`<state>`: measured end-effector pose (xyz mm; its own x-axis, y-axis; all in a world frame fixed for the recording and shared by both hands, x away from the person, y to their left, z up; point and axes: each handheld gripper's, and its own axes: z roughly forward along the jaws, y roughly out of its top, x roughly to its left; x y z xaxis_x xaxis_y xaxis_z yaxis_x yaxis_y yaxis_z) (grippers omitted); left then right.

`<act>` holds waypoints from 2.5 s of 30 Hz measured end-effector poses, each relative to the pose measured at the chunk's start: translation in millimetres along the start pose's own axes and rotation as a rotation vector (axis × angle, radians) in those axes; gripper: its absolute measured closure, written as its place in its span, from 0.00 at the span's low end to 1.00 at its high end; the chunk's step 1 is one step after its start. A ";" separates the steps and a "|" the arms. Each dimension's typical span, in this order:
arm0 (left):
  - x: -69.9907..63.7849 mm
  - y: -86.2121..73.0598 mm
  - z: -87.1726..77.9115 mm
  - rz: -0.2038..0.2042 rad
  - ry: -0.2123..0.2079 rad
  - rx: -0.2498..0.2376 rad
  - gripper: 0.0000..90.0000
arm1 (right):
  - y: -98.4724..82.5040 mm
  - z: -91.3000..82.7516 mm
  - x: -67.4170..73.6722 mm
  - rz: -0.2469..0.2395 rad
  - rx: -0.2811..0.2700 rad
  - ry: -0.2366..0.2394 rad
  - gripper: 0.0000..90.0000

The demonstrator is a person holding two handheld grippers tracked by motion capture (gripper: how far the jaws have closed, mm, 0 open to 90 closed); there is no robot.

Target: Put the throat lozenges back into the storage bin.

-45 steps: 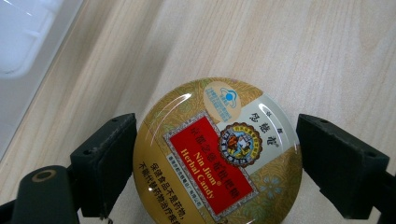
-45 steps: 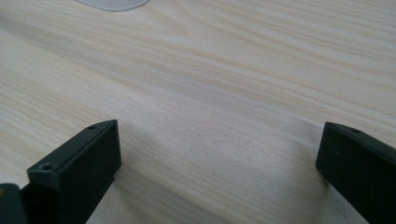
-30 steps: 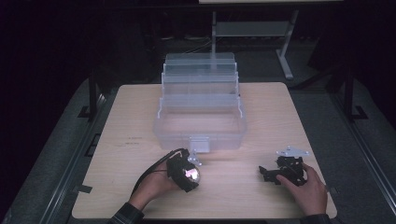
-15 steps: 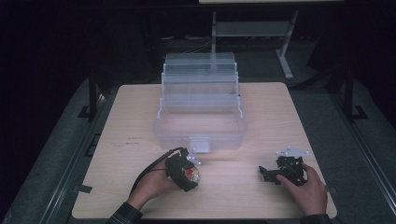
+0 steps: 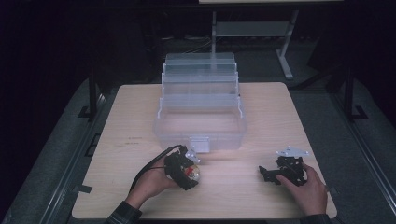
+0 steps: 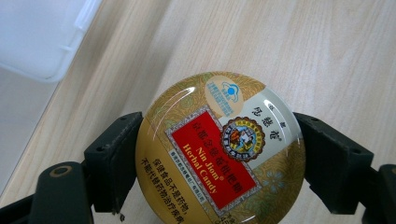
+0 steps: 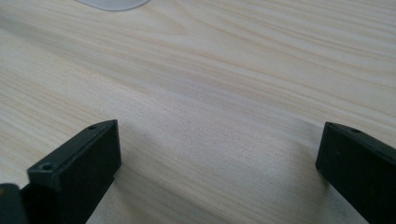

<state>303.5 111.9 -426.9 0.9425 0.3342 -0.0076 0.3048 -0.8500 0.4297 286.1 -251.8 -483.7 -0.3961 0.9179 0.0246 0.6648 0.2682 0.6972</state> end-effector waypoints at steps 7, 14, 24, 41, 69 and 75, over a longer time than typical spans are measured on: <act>0.4 1.4 -4.5 -0.003 0.001 -0.003 0.22 | 0.0 0.0 0.0 0.000 0.000 0.000 0.00; 1.0 4.3 -11.2 -0.006 0.005 -0.013 0.22 | 0.0 0.0 0.0 -0.001 0.000 0.000 0.00; 3.6 7.0 -17.7 -0.009 0.011 -0.022 0.22 | 0.0 0.0 0.0 -0.001 0.001 0.000 0.00; 8.5 15.2 -29.9 -0.009 0.005 -0.035 0.22 | 0.0 0.0 0.0 0.000 0.000 0.000 0.00; 22.1 33.8 -57.6 0.001 0.021 -0.058 0.22 | 0.0 -0.2 0.2 0.002 0.001 0.002 0.00; 25.9 36.6 -62.9 0.000 0.029 -0.064 0.22 | 0.0 -0.3 0.0 0.000 0.000 0.001 0.00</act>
<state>330.5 115.0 -354.6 0.9378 0.3467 0.0177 0.2948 -0.8222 0.4869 285.9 -251.9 -483.5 -0.3972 0.9174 0.0251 0.6645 0.2686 0.6973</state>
